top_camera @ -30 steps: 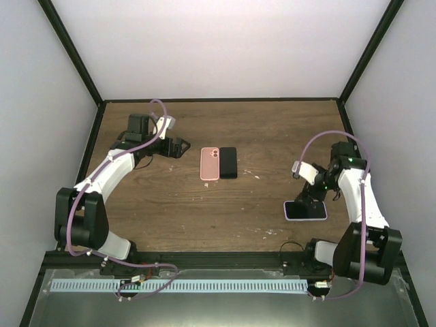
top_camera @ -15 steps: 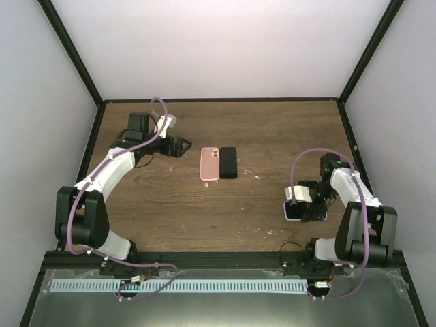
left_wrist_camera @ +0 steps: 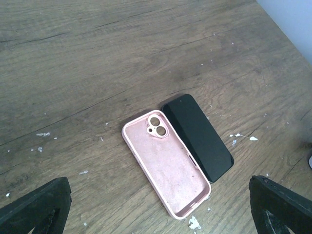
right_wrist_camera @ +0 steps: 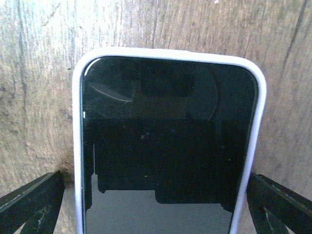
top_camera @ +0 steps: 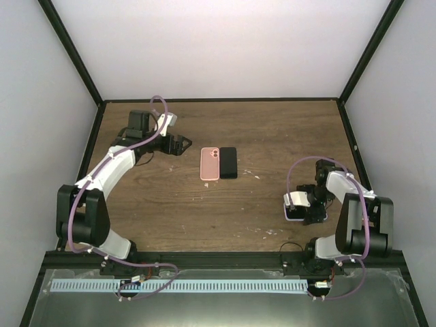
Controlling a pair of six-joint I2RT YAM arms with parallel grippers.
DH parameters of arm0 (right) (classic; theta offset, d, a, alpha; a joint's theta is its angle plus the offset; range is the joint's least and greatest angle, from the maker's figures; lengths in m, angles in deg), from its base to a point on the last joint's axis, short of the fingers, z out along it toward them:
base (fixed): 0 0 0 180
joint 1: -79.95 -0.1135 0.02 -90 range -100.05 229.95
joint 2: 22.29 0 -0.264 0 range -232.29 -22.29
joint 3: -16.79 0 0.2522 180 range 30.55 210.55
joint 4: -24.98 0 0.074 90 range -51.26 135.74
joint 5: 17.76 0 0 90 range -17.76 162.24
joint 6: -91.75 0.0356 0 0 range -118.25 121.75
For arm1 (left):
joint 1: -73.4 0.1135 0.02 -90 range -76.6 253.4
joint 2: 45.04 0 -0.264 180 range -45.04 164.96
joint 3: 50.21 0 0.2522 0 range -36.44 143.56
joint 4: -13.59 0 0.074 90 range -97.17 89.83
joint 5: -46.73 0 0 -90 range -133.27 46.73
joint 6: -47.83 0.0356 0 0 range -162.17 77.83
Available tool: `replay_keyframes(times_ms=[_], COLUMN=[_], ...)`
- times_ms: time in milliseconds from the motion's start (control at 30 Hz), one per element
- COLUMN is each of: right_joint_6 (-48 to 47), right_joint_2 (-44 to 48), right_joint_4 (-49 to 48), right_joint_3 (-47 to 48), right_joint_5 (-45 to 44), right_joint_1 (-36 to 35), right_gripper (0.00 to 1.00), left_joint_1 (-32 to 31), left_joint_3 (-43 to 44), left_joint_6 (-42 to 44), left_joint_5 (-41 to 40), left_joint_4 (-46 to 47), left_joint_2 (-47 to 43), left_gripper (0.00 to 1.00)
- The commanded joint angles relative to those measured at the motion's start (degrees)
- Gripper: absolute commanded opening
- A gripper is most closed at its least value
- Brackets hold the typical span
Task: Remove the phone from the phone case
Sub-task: Pick up the phone at the center of the board.
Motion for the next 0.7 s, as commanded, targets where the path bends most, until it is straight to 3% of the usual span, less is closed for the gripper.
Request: replay_keyframes(times_ms=[0, 67, 233, 300, 433, 667], right_joint_6=[-0.1, 0.5, 3.5, 5.1, 10.0, 14.6], right_joint_2=[-1.4, -1.7, -1.1, -0.9, -2.2, -4.0], right_joint_4=[-3.2, -4.8, -7.1, -6.7, -3.7, -4.8], right_joint_3=[-1.2, -1.4, 1.0, 3.5, 11.4, 22.0], right_joint_5=[-2.1, -2.3, -1.1, -0.1, 2.1, 1.5], right_joint_1=[-0.6, -0.8, -4.7, -7.0, -12.8, -24.9], right_gripper=[0.99, 0.94, 0.63, 0.57, 0.49, 0.48], left_joint_1=[-0.2, -0.1, -0.1, -0.1, -0.1, -1.4], left_joint_3=[2.0, 2.0, 2.7, 3.3, 5.7, 8.9], left_joint_6=[1.0, 1.0, 2.0, 2.1, 3.9, 5.4], left_joint_5=[0.3, 0.6, 1.8, 2.1, 6.2, 14.5], left_joint_4=[0.0, -0.2, -1.4, -2.1, -6.0, -10.8], left_joint_2=[0.9, 1.0, 1.6, 2.0, 3.9, 6.8], left_gripper=[1.0, 1.0, 1.0, 1.0, 1.0, 0.9])
